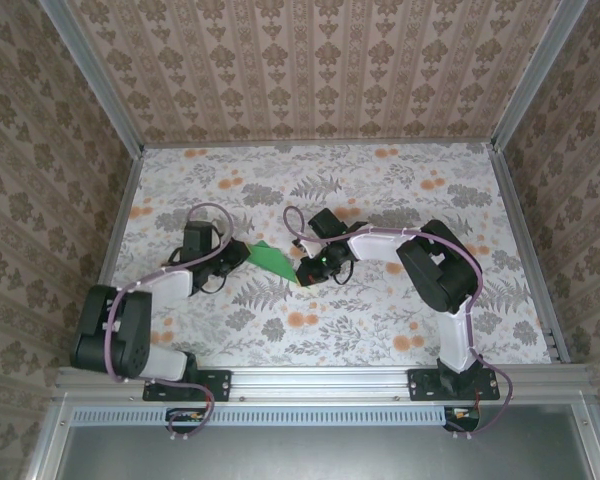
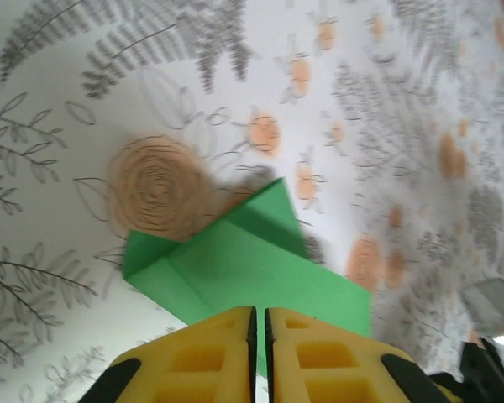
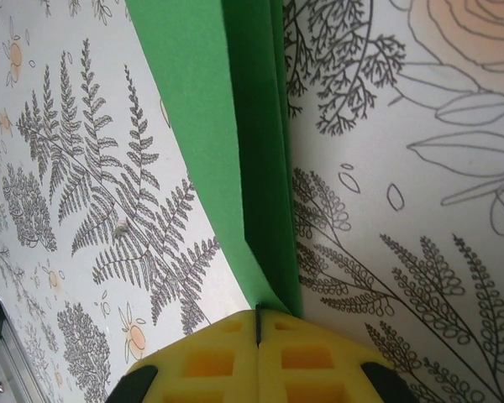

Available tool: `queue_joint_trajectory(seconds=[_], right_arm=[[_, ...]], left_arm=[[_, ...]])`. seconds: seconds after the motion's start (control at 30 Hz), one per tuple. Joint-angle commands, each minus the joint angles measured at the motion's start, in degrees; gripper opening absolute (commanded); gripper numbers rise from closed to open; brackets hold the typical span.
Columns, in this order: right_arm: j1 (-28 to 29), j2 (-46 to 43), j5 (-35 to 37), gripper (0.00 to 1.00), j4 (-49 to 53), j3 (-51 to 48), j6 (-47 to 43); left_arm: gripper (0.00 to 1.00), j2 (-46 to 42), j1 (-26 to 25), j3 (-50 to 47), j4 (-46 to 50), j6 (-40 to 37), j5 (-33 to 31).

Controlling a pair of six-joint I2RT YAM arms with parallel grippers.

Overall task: Fold a paper plane with a square sheet of paper (pick it up from the middle)
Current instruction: Fold the wing for the fifth time at the center of the table.

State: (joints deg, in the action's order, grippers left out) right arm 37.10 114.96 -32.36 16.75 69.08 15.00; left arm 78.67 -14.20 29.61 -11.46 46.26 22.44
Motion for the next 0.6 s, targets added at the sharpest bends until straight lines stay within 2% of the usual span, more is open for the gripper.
queue_joint_trajectory(seconds=[0.0, 0.13, 0.3, 0.57], right_arm=[[-0.4, -2.1, -1.0, 0.0, 1.1, -1.3, 2.4], [-0.3, -4.6, -2.5, 0.02, -1.1, -0.5, 3.2], [-0.1, -5.1, -4.4, 0.09, -3.3, 1.6, 3.9], [1.0, -2.5, -4.8, 0.09, -2.9, 4.6, 3.3]], left_arm=[[0.16, -4.2, -2.0, -1.3, 1.2, -0.6, -0.8], [0.16, -5.8, -4.0, -1.8, 1.6, -0.2, -1.2], [0.16, -2.8, -6.5, -1.3, -1.8, 0.9, 0.6], [0.16, 3.3, -10.8, 0.8, -5.3, 2.1, 0.5]])
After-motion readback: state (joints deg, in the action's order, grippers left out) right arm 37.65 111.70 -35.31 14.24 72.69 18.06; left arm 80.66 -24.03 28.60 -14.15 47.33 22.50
